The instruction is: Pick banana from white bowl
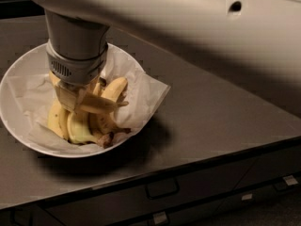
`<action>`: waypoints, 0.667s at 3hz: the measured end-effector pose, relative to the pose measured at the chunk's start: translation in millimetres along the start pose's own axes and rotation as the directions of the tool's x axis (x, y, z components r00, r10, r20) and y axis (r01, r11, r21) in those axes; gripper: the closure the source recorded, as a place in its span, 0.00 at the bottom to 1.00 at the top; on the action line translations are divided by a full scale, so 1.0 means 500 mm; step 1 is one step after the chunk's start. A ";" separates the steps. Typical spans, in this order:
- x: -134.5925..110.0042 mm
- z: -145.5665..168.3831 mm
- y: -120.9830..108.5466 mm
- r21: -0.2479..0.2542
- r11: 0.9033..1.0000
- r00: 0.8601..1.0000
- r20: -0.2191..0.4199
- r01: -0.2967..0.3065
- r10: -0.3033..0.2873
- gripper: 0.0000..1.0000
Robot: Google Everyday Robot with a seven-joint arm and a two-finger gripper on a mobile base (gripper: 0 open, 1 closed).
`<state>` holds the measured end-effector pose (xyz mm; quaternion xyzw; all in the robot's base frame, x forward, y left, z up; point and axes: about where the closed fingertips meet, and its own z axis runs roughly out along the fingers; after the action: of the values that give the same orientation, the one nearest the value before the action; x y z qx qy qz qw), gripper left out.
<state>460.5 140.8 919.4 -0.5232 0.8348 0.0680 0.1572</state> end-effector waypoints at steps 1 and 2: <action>0.013 -0.031 -0.006 -0.030 0.997 0.993 0.103 0.070 -0.066 1.00; 0.031 -0.061 -0.015 -0.035 0.990 0.970 0.206 0.136 -0.126 1.00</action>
Offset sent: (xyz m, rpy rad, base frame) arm -0.0014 -0.0482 0.0307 0.2829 -0.1230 0.1776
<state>455.2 116.0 943.3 -0.5713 0.7760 0.1311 0.2330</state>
